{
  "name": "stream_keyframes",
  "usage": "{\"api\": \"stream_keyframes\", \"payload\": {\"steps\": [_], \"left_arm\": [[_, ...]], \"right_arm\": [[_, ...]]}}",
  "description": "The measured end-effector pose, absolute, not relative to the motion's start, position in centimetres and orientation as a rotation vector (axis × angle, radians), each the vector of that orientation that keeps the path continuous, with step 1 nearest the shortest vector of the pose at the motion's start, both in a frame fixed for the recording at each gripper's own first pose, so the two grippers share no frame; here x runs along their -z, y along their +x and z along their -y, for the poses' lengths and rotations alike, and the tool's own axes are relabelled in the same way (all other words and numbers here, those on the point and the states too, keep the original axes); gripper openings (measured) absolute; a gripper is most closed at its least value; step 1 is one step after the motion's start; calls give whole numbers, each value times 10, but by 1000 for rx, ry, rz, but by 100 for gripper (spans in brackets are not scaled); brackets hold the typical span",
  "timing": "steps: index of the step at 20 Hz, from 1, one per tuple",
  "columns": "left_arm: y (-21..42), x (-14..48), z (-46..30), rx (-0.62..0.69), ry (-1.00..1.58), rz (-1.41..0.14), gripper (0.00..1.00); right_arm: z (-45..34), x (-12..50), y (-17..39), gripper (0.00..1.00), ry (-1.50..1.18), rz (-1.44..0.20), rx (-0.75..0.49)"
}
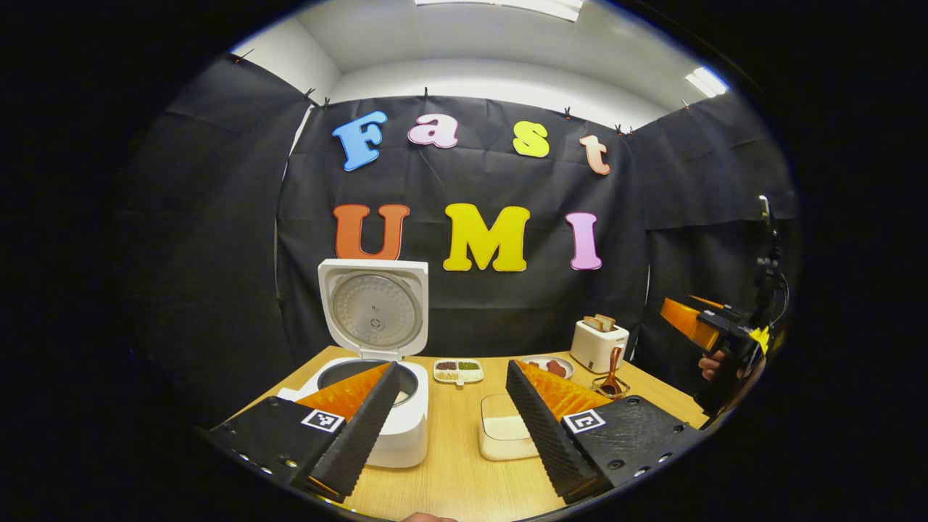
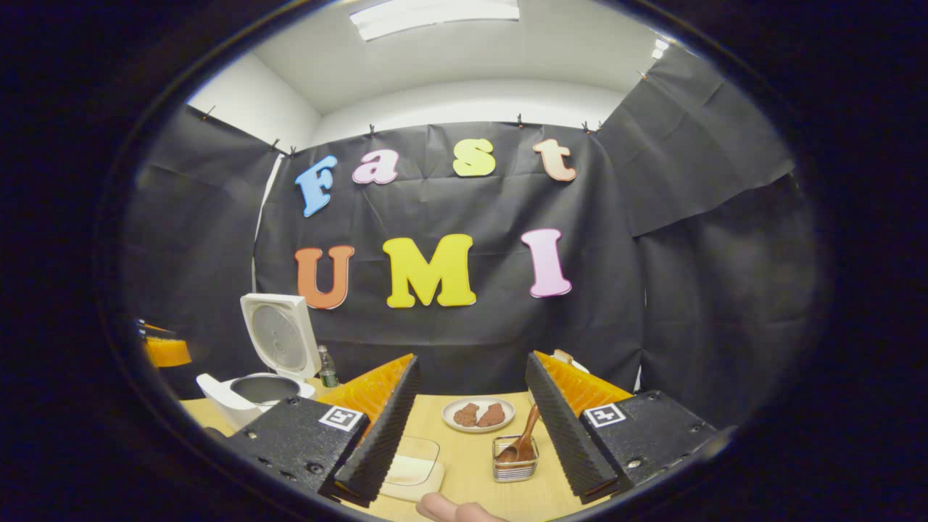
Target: Close the left gripper, press the button to open the rice cooker; take a wooden spoon from the chopstick holder with the right hand, scoop a spoonful of rice and pour it into the rice cooker, then put the wooden spoon back into the chopstick holder.
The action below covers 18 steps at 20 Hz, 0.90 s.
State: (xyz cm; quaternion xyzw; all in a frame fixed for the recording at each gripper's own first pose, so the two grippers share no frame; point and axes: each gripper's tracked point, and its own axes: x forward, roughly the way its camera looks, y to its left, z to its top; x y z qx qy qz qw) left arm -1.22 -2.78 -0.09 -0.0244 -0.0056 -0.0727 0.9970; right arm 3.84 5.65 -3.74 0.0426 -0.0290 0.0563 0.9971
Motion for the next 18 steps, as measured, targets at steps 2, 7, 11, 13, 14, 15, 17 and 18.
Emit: {"api": "stream_keyframes", "payload": {"steps": [2, 7, 11, 13, 14, 15, 17, 18], "left_arm": [[1, -22, 16, 137, -63, 36, 94], [54, -55, -35, 34, -39, 23, 94], [102, -64, -54, 28, 11, 9, 94], [126, -74, -58, 41, -5, 20, 94], [136, -81, -56, 57, -26, 29, 94], [146, -86, -54, 71, -38, 35, 94], [165, -91, -47, 113, -65, 27, 94], [174, -93, -48, 116, -65, 26, 94]], "right_arm": [[-64, 45, 36, 96, 101, 58, -135], [-43, 57, 49, 95, 37, 85, -30], [-55, 64, 52, 95, 77, 70, -81], [-57, 70, 58, 96, 80, 75, -89], [-54, 71, 61, 96, 72, 85, -81], [-53, 75, 65, 95, 70, 93, -74], [-60, 75, 67, 95, 84, 126, -96], [-65, 81, 67, 95, 80, 128, -115]]}}
